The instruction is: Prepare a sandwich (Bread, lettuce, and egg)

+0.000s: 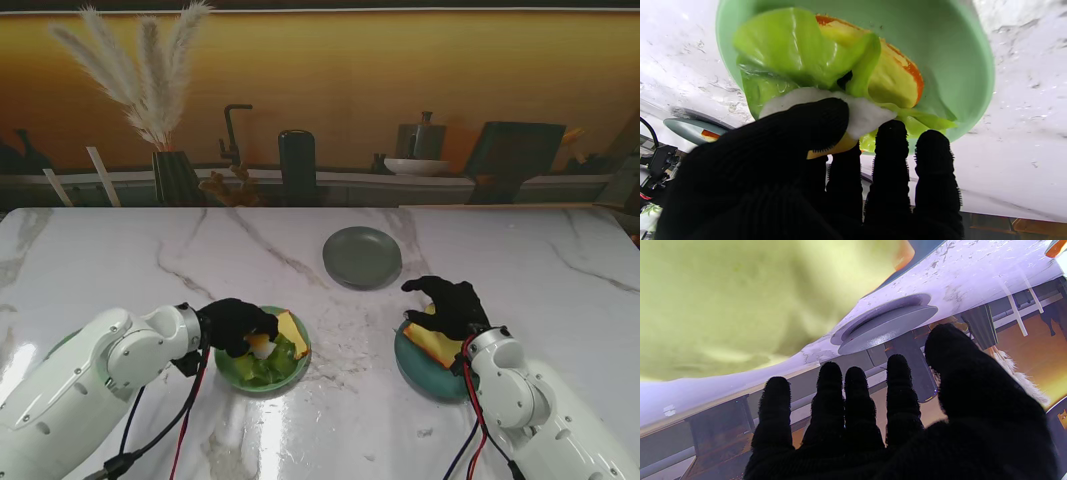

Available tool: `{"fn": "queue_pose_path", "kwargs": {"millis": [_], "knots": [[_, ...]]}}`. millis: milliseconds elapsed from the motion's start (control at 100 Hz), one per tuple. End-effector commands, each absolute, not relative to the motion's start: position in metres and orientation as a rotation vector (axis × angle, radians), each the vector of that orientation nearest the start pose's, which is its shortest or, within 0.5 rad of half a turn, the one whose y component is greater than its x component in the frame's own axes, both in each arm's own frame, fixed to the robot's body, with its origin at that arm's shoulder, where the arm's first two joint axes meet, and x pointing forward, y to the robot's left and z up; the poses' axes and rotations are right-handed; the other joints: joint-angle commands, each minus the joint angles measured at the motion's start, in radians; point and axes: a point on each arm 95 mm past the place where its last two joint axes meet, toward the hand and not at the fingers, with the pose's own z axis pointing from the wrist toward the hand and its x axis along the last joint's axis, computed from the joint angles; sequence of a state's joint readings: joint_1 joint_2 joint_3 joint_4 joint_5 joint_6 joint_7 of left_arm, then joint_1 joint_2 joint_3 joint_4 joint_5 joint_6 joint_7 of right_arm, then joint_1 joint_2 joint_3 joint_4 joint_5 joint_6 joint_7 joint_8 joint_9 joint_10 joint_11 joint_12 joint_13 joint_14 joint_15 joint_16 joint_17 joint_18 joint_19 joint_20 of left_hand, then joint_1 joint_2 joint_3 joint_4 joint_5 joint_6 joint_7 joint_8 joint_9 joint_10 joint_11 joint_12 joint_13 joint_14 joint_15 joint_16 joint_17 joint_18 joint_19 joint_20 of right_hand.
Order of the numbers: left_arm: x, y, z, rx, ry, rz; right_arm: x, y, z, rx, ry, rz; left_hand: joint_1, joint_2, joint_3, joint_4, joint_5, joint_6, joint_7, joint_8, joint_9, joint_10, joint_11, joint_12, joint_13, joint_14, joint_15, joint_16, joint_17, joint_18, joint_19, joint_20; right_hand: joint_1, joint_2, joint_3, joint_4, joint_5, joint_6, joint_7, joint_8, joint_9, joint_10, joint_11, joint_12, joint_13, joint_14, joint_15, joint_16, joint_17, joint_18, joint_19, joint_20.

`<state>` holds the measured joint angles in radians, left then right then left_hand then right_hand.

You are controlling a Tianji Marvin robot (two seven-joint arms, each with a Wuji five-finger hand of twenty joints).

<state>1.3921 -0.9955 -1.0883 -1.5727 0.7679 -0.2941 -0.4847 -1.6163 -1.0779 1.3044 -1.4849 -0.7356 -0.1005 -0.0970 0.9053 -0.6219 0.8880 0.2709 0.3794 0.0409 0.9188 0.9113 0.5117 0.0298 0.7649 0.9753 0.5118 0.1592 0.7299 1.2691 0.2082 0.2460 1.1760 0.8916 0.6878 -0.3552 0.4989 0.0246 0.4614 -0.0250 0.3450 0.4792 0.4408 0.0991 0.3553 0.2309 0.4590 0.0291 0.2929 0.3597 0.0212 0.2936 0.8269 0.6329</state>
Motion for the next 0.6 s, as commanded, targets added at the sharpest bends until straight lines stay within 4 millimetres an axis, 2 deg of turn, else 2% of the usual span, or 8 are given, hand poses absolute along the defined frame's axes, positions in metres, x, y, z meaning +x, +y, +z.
{"fn": "queue_pose_path", "kwargs": {"millis": [0,100,150,260,350,430,550,590], "knots": [[0.408,-0.024,-0.324,-1.223,2.146,-1.462,0.392,-0.049,-0.361,1.495,1.312,1.592,-0.041,0.063,-0.035,0.104,-0.049,-0.014,-0.051,-0.061,-0.066,0.031,-0.036,-0.144,-0.056,0.026,-0.059,-0.157,-0.056,0.024,-0.048,-0.045,-0.021,0.025,-0.030,0.011,0.009,0.003,-0.002,0.003,0.003,-0.012,0.005,0.011,0.018,-0.014,-0.001,0.007,-0.016,0.007,0.002,-0.002],[0.407,-0.023,-0.321,-1.223,2.136,-1.472,0.392,-0.050,-0.361,1.497,1.311,1.590,-0.063,0.075,-0.058,0.107,-0.061,-0.016,-0.107,-0.112,-0.115,0.048,-0.098,-0.206,-0.104,0.034,-0.107,-0.258,-0.099,0.026,-0.093,-0.076,-0.020,0.026,-0.030,0.011,0.009,0.006,-0.002,0.003,0.002,-0.013,0.006,0.011,0.017,-0.016,-0.001,0.007,-0.016,0.007,0.002,-0.002],[0.406,-0.022,-0.320,-1.225,2.132,-1.477,0.392,-0.050,-0.361,1.497,1.310,1.590,-0.080,0.077,-0.074,0.096,-0.074,-0.017,-0.138,-0.149,-0.150,0.060,-0.139,-0.250,-0.142,0.039,-0.150,-0.310,-0.134,0.027,-0.126,-0.099,-0.019,0.026,-0.030,0.011,0.008,0.004,-0.002,0.003,0.003,-0.012,0.006,0.011,0.017,-0.015,0.000,0.007,-0.016,0.006,0.002,-0.002],[0.403,-0.021,-0.317,-1.252,2.108,-1.497,0.392,-0.050,-0.361,1.497,1.310,1.590,-0.104,0.074,-0.096,0.075,-0.105,-0.023,-0.179,-0.192,-0.204,0.072,-0.205,-0.316,-0.196,0.042,-0.215,-0.371,-0.189,0.031,-0.181,-0.129,-0.019,0.026,-0.030,0.012,0.007,0.004,-0.002,0.003,0.002,-0.012,0.006,0.011,0.016,-0.014,0.000,0.007,-0.016,0.007,0.002,-0.002],[0.401,-0.019,-0.315,-1.258,2.082,-1.519,0.393,-0.050,-0.361,1.496,1.309,1.591,-0.117,0.078,-0.111,0.067,-0.130,-0.026,-0.212,-0.221,-0.229,0.077,-0.231,-0.353,-0.217,0.043,-0.239,-0.397,-0.205,0.030,-0.200,-0.139,-0.019,0.026,-0.031,0.012,0.006,0.004,-0.003,0.002,0.000,-0.011,0.006,0.011,0.015,-0.011,0.000,0.007,-0.015,0.007,0.003,-0.002],[0.399,-0.017,-0.312,-1.257,2.065,-1.527,0.393,-0.050,-0.361,1.493,1.303,1.594,-0.126,0.090,-0.132,0.054,-0.146,-0.025,-0.232,-0.241,-0.245,0.082,-0.234,-0.367,-0.228,0.047,-0.247,-0.407,-0.212,0.029,-0.207,-0.143,-0.017,0.026,-0.030,0.012,0.006,0.007,-0.002,0.003,0.007,0.008,0.010,0.012,0.042,0.029,0.001,0.003,-0.002,0.002,0.008,-0.002],[0.395,-0.013,-0.309,-1.278,2.041,-1.532,0.393,-0.050,-0.361,1.487,1.298,1.597,-0.141,0.100,-0.154,0.040,-0.148,-0.025,-0.241,-0.254,-0.256,0.088,-0.250,-0.385,-0.240,0.049,-0.262,-0.421,-0.221,0.031,-0.220,-0.150,-0.019,0.027,-0.031,0.012,0.002,0.006,-0.004,0.002,0.002,0.003,0.009,0.010,0.038,0.015,-0.015,-0.007,-0.007,0.002,0.009,-0.004],[0.394,-0.011,-0.308,-1.288,2.027,-1.539,0.393,-0.050,-0.360,1.484,1.298,1.598,-0.149,0.110,-0.175,0.026,-0.152,-0.025,-0.254,-0.265,-0.265,0.090,-0.261,-0.396,-0.246,0.049,-0.273,-0.432,-0.224,0.032,-0.228,-0.155,-0.019,0.028,-0.031,0.012,0.000,0.005,-0.004,0.002,0.000,0.001,0.009,0.010,0.036,0.009,-0.016,-0.008,-0.009,0.002,0.009,-0.004]]}}
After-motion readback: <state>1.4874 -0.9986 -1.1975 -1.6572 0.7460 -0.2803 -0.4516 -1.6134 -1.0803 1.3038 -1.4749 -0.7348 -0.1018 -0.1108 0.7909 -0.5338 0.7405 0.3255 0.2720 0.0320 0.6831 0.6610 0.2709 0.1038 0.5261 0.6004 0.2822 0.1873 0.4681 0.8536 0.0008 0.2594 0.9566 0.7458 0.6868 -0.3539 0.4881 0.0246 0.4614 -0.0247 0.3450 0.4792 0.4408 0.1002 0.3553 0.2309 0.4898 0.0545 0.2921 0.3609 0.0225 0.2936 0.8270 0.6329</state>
